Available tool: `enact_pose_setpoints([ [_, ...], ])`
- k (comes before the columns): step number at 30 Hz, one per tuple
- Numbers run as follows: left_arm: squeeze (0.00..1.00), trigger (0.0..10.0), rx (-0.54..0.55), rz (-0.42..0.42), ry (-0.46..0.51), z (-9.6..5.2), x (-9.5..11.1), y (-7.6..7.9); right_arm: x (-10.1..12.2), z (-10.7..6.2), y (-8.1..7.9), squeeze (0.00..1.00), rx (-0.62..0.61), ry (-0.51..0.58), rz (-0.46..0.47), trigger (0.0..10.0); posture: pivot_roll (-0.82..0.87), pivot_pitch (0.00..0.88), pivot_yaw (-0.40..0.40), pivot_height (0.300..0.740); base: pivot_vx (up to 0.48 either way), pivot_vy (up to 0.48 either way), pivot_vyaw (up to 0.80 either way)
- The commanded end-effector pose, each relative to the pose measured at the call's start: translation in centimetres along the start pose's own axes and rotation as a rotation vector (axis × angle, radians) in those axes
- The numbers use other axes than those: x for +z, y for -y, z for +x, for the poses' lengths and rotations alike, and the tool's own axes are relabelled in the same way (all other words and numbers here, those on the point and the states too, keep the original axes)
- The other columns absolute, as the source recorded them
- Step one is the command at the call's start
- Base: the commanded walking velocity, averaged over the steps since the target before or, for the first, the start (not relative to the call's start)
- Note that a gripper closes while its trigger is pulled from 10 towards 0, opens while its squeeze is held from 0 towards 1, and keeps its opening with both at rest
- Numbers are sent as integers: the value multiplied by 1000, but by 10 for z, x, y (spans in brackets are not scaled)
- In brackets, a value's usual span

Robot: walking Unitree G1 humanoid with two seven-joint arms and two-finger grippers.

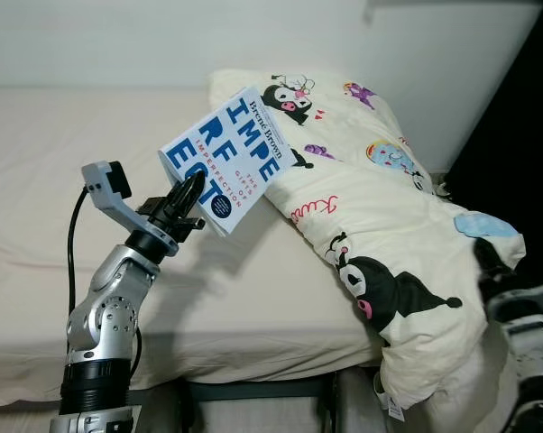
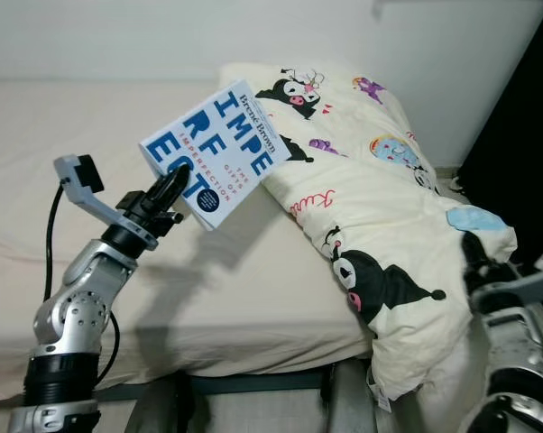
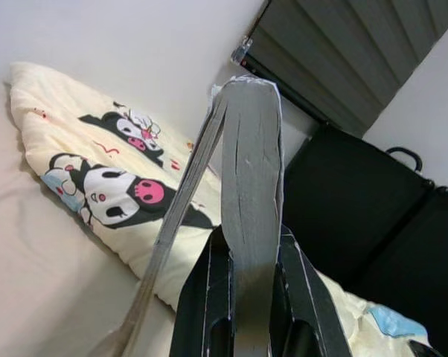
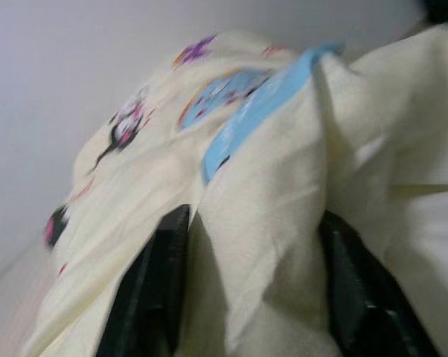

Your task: Clean up the room

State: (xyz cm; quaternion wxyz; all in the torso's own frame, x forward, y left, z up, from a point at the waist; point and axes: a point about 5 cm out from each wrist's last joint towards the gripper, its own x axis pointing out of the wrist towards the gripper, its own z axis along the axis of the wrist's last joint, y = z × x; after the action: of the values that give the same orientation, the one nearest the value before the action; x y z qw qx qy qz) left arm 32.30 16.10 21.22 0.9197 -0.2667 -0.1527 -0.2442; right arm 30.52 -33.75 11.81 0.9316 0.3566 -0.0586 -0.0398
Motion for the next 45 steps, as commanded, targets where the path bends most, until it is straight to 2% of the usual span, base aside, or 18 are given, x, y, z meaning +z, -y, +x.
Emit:
enact_pose_setpoints([
  [1,0,10000,-10,47,49,1,12,3,-2,4,-8,0,38,-22,-23,0,9,157,-15,530,0,0,0],
  [5,0,10000,-7,173,61,6,27,5,-7,10,-16,0,66,-57,-47,0,11,158,-24,530,0,0,0],
  [10,0,10000,3,250,101,14,43,8,-14,14,-25,0,95,-104,-66,0,12,153,-28,530,0,0,0],
  [12,0,10000,112,364,127,19,56,2,-50,19,-74,0,354,-276,-142,0,1,149,-29,530,0,0,0],
  [14,0,10000,112,364,127,19,56,2,-50,19,-74,0,354,-276,-142,0,1,149,-29,530,0,0,0],
  [15,0,10000,146,398,134,20,59,-1,-64,18,-95,0,469,-337,-158,0,1,149,-29,530,0,0,0],
  [17,0,10000,146,398,134,20,59,-1,-64,18,-95,0,469,-337,-158,0,1,149,-29,530,0,0,0],
  [19,0,10000,222,487,145,22,64,-6,-105,2,-169,0,835,-496,-120,0,-7,132,-44,530,0,0,0],
  [20,0,10000,222,487,145,22,64,-6,-105,2,-169,0,835,-496,-120,0,-7,132,-44,530,0,0,0],
  [22,0,10000,266,534,146,23,64,-8,-136,-26,-225,0,1135,-647,-48,0,-5,122,-57,530,0,0,0],
  [27,0,10000,297,549,145,22,61,-9,-165,-56,-255,0,1346,-828,23,0,-7,111,-73,530,0,0,0],
  [30,0,10000,312,552,146,22,59,-10,-174,-66,-259,0,1384,-904,56,0,-8,102,-82,530,0,0,0],
  [31,0,10000,318,555,145,22,57,-10,-182,-69,-258,0,1379,-943,43,10000,-9,97,-87,530,0,0,0],
  [38,0,10000,322,580,129,23,51,-8,-193,-79,-248,0,1361,-1058,-32,10000,-9,88,-95,530,0,0,0],
  [39,0,10000,320,593,109,22,46,-7,-191,-86,-242,745,1385,-1109,-26,10000,-9,85,-97,530,0,0,0],
  [41,0,10000,318,601,95,21,43,-7,-189,-90,-238,745,1402,-1143,-17,10000,-9,85,-97,530,0,0,0],
  [42,0,10000,322,613,75,20,39,-7,-186,-95,-235,1000,1429,-1174,0,10000,-9,85,-97,530,0,0,0],
  [45,0,10000,328,635,50,19,36,-7,-182,-101,-232,1000,1467,-1209,30,10000,-9,85,-97,530,0,0,0],
])
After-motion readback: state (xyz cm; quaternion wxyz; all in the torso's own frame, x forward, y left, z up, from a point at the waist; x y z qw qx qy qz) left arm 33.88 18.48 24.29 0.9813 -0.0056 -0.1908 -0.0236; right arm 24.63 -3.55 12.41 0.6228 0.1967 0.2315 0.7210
